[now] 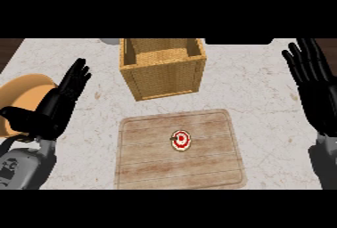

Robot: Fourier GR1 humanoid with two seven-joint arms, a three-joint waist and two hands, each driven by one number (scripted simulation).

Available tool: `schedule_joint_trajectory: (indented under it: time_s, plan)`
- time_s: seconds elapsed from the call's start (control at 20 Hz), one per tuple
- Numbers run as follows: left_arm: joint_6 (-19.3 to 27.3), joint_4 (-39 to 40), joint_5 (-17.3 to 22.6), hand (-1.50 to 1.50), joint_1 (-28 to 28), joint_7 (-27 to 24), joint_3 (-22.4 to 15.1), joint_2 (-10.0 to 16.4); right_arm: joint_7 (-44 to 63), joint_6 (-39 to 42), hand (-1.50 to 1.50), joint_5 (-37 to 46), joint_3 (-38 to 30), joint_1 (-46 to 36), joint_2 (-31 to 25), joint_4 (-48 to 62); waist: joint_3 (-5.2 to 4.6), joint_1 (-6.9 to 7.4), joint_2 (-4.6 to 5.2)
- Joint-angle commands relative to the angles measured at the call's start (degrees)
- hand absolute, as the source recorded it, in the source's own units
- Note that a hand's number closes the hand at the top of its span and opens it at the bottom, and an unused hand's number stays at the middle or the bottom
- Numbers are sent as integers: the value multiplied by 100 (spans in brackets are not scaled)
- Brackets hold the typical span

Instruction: Pick the cupcake from the cutting board and place it in the basket

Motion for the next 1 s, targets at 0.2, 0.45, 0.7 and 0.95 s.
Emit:
schedule_joint_trajectory:
  time_s: [0.2, 0.45, 0.7, 0.95]
  plan:
    - [594, 394, -307, 0, 276, 248, 608, 277, 819, -1563, 150, 1723, 406, 682, 185, 131, -56, -80, -51]
    - [610, 556, -240, 0, 303, 469, 556, 106, 374, -3126, -150, 3291, 1676, 221, 1657, 93, -59, 35, -51]
    - [867, 544, -450, 0, 419, 485, 399, -52, 1648, -4488, -150, 5099, 1608, 242, 1851, 810, -91, -54, -90]
    - [961, 501, -441, 0, 536, 506, 512, -45, 3673, -3882, -150, 6587, 1584, 214, 1774, 496, -99, -233, -171]
